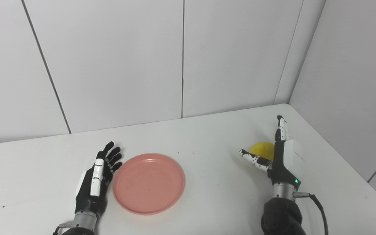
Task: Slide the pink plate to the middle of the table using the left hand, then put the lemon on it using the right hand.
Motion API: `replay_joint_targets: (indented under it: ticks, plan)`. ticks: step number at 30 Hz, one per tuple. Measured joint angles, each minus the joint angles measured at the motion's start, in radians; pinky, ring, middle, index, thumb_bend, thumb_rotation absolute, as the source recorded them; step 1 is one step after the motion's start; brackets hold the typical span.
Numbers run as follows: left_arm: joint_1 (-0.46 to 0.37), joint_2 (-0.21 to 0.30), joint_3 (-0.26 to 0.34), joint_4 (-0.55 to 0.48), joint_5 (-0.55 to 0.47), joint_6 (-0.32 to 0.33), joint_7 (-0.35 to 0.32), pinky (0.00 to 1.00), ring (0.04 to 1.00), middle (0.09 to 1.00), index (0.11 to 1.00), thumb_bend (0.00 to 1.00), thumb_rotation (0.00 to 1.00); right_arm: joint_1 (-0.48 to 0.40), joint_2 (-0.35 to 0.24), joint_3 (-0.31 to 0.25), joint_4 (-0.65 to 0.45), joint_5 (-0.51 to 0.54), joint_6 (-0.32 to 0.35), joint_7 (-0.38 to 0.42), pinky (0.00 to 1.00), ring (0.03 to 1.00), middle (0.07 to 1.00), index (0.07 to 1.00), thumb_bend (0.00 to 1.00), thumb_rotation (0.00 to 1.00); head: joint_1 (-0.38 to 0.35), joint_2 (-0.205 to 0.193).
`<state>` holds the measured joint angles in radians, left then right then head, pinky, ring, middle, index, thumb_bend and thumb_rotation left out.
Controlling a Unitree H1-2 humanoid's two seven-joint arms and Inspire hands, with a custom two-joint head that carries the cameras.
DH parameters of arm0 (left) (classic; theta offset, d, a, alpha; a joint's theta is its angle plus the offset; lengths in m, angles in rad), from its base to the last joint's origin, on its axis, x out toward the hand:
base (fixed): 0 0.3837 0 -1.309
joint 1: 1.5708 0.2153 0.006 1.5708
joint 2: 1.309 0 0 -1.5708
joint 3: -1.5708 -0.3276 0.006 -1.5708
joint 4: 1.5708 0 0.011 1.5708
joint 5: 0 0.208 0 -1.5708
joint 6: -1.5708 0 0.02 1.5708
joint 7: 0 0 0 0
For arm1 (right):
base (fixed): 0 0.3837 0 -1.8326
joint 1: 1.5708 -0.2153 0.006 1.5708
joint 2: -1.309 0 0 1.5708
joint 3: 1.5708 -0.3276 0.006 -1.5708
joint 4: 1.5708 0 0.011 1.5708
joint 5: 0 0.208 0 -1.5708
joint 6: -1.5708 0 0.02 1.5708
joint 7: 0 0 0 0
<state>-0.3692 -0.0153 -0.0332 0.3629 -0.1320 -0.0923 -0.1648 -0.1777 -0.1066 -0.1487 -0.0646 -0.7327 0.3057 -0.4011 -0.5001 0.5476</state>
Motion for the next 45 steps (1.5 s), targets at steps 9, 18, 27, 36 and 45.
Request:
replay_joint_targets:
  ticks: [9,18,27,36,45]
  plan:
    - [-0.003,0.000,0.000,0.007,0.000,-0.002,-0.001,0.89,0.906,0.901,0.893,0.69,1.00,-0.043,-0.031,-0.001,0.099,0.040,0.049,0.015,0.83,0.912,0.937,0.952,0.87,0.19,0.005,0.000]
    - [-0.003,0.000,0.000,0.008,0.000,-0.004,-0.003,0.89,0.905,0.900,0.892,0.69,1.00,-0.076,-0.039,0.012,0.193,0.069,0.070,0.016,0.77,0.870,0.910,0.918,0.86,0.14,0.009,0.002]
    - [-0.003,0.001,0.001,0.007,0.001,-0.004,-0.003,0.89,0.901,0.895,0.886,0.68,1.00,-0.113,-0.061,0.029,0.256,0.087,0.064,-0.044,0.66,0.753,0.795,0.816,0.80,0.05,0.011,0.000]
    - [-0.001,0.001,0.000,0.002,0.001,-0.003,-0.003,0.90,0.905,0.899,0.891,0.67,1.00,-0.120,-0.061,0.038,0.305,0.122,-0.025,-0.154,0.23,0.402,0.511,0.504,0.52,0.00,0.017,0.003]
    - [0.000,0.000,-0.001,-0.004,0.002,-0.001,-0.003,0.90,0.910,0.902,0.892,0.67,1.00,-0.118,-0.055,0.050,0.306,0.153,-0.047,-0.188,0.15,0.403,0.501,0.488,0.51,0.00,0.020,0.005]
